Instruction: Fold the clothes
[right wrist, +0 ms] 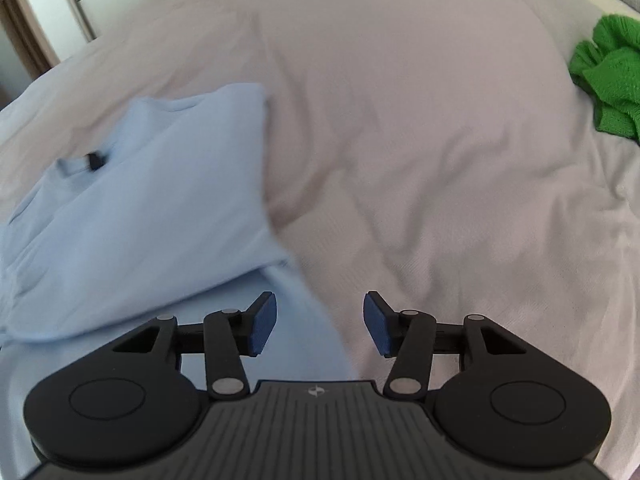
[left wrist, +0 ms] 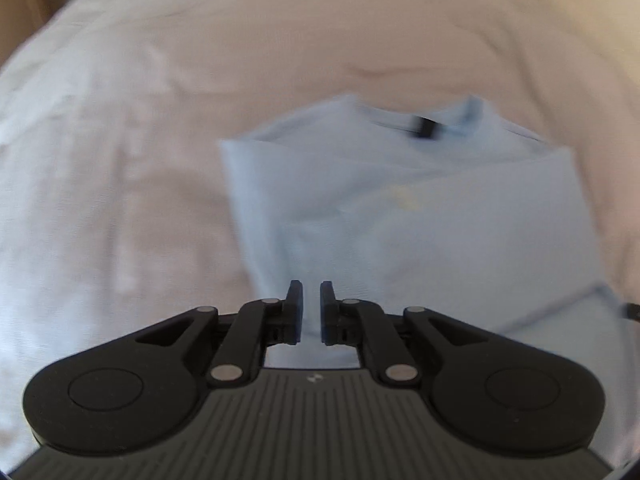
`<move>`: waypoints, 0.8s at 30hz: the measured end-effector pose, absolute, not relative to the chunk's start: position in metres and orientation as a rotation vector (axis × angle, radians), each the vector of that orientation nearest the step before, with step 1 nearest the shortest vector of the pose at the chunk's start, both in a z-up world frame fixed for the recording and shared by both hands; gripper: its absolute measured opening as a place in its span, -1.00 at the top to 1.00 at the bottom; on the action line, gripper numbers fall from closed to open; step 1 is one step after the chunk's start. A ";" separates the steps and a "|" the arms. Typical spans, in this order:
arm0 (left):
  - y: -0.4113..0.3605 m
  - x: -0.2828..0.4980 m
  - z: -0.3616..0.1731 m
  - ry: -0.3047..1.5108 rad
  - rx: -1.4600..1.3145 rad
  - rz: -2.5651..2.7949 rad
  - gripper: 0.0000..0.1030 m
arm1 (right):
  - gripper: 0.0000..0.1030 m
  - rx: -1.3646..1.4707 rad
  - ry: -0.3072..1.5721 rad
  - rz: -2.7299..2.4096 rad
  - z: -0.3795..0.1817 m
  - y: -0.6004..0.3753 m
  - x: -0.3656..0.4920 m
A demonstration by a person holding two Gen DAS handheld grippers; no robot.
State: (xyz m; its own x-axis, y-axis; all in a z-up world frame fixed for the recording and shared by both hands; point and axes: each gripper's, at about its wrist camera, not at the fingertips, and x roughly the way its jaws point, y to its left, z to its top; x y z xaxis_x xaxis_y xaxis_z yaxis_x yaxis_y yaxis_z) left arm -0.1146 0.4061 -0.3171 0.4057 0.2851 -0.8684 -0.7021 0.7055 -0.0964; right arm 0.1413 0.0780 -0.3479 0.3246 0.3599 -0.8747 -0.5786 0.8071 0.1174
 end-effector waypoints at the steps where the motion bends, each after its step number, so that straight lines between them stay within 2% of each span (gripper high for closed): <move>1: 0.399 -0.114 -0.321 0.975 -0.502 0.629 0.87 | 0.01 -0.229 1.085 0.629 -0.349 0.075 0.132; 5: 0.367 -0.129 -0.344 1.056 -0.557 0.560 0.87 | 0.05 -0.262 1.126 0.607 -0.355 0.065 0.100; 8: 0.342 -0.158 -0.345 1.092 -0.560 0.568 0.87 | 0.06 -0.286 1.118 0.642 -0.347 0.054 0.074; 13: 0.297 -0.213 -0.345 1.173 -0.620 0.600 0.88 | 0.12 -0.382 1.243 0.633 -0.361 0.031 0.045; 17: 0.255 -0.240 -0.341 1.235 -0.648 0.651 0.88 | 0.13 -0.395 1.283 0.642 -0.346 0.014 0.037; 20: 0.232 -0.248 -0.333 1.271 -0.686 0.718 0.82 | 0.08 -0.415 1.312 0.669 -0.333 0.004 0.034; 22: 0.217 -0.248 -0.321 1.258 -0.694 0.767 0.70 | 0.07 -0.427 1.311 0.698 -0.323 -0.006 0.031; 24: 0.202 -0.245 -0.303 1.220 -0.703 0.808 0.62 | -0.05 -0.393 1.282 0.755 -0.308 -0.017 0.026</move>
